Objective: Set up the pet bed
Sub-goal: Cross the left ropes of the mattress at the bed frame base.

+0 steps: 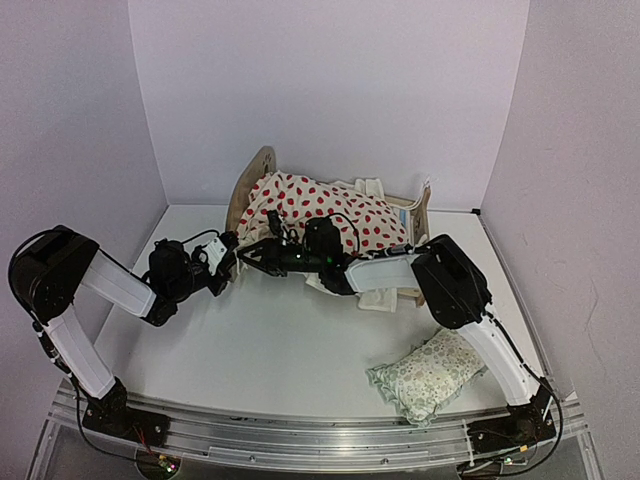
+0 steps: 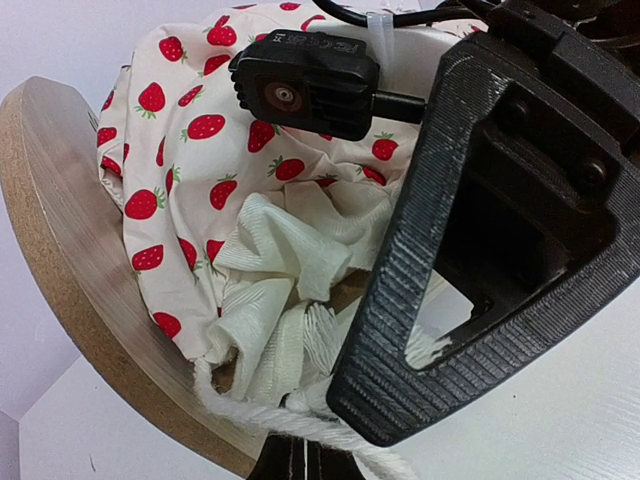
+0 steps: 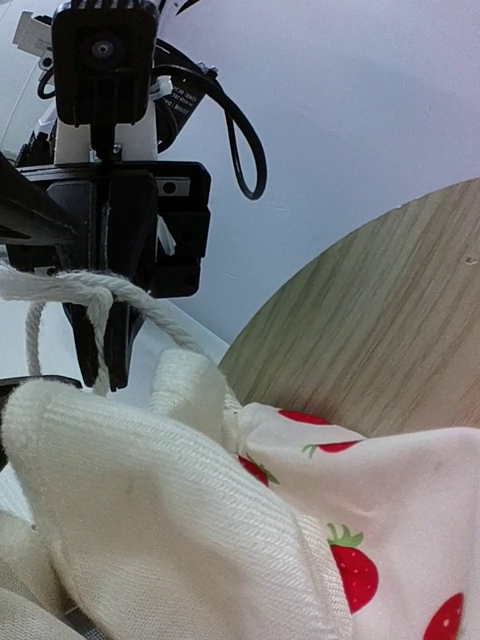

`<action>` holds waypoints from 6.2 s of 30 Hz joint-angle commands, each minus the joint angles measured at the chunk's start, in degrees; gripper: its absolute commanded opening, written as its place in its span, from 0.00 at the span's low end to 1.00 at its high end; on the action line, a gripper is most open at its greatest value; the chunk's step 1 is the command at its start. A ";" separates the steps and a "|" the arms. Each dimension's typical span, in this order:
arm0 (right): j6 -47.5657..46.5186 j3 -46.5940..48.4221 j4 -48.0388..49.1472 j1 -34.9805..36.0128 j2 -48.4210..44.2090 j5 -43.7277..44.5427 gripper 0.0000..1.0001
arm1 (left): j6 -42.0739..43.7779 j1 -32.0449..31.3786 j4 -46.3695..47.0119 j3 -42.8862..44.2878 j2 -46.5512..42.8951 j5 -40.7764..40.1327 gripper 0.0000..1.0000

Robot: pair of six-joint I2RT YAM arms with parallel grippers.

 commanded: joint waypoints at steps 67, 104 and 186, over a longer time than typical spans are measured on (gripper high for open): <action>-10.59 -22.32 -11.09 2.33 -16.99 9.35 0.00 | -4.84 -0.14 -11.91 -4.05 -18.26 -9.16 0.00; -10.72 -8.13 -18.16 5.48 -8.85 5.53 0.02 | -18.92 -4.66 -30.61 -0.18 -29.02 10.00 0.00; -39.22 -33.80 30.30 12.64 -7.64 29.48 0.58 | -46.66 -11.15 -37.69 3.18 -21.42 17.97 0.05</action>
